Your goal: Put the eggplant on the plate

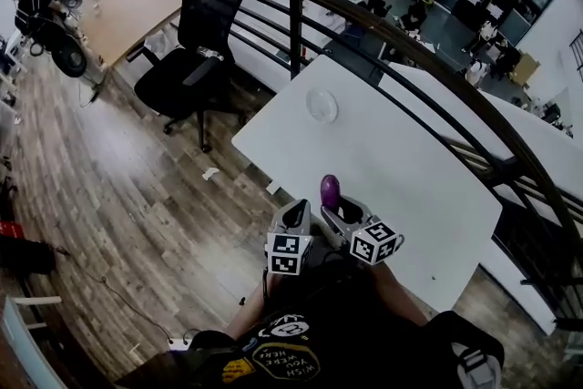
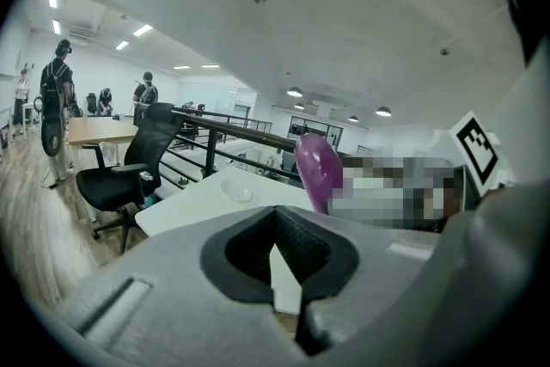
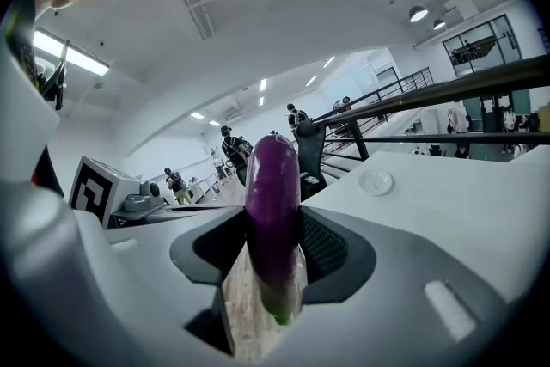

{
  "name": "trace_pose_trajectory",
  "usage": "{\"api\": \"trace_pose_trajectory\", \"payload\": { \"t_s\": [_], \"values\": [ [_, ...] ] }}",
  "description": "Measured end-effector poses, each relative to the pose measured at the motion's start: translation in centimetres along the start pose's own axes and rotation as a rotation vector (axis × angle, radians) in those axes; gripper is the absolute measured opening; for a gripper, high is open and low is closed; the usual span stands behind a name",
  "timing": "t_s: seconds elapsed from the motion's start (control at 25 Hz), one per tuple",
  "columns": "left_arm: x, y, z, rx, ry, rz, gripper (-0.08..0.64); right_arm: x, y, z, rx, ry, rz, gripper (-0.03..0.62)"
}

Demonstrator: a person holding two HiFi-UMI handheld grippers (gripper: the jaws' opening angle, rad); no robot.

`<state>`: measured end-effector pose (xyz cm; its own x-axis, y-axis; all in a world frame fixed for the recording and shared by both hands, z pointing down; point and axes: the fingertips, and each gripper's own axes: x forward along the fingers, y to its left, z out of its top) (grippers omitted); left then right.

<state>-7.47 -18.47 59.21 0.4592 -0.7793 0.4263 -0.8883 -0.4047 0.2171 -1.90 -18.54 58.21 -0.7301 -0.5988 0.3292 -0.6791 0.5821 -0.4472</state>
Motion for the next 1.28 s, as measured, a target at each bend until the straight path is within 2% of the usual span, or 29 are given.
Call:
{"api": "trace_pose_trajectory", "payload": {
  "t_s": [0.16, 0.36, 0.64, 0.92, 1.12, 1.28],
  "values": [
    [1.9, 1.4, 1.3, 0.015, 0.009, -0.005, 0.005, 2.2, -1.6, 1.1, 0.019, 0.002, -0.002, 0.196],
    [5.4, 3.5, 5.1, 0.064, -0.018, 0.007, 0.005, 4.7, -3.9, 4.7, 0.005, -0.037, 0.011, 0.196],
    [8.7, 3.7, 6.8, 0.123, 0.01, 0.055, 0.005, 4.4, -7.7, 7.0, 0.001, -0.058, 0.03, 0.196],
    [11.9, 4.3, 6.0, 0.096, 0.073, 0.058, 0.005, 6.6, -12.4, 7.1, 0.031, -0.01, 0.018, 0.196],
    [14.0, 6.9, 6.6, 0.1, 0.066, 0.072, 0.005, 8.0, -15.1, 7.8, 0.033, -0.013, -0.019, 0.196],
    [15.9, 8.9, 6.7, 0.072, 0.07, 0.041, 0.005, 10.4, -17.3, 8.1, 0.011, 0.001, -0.073, 0.196]
  ]
}}
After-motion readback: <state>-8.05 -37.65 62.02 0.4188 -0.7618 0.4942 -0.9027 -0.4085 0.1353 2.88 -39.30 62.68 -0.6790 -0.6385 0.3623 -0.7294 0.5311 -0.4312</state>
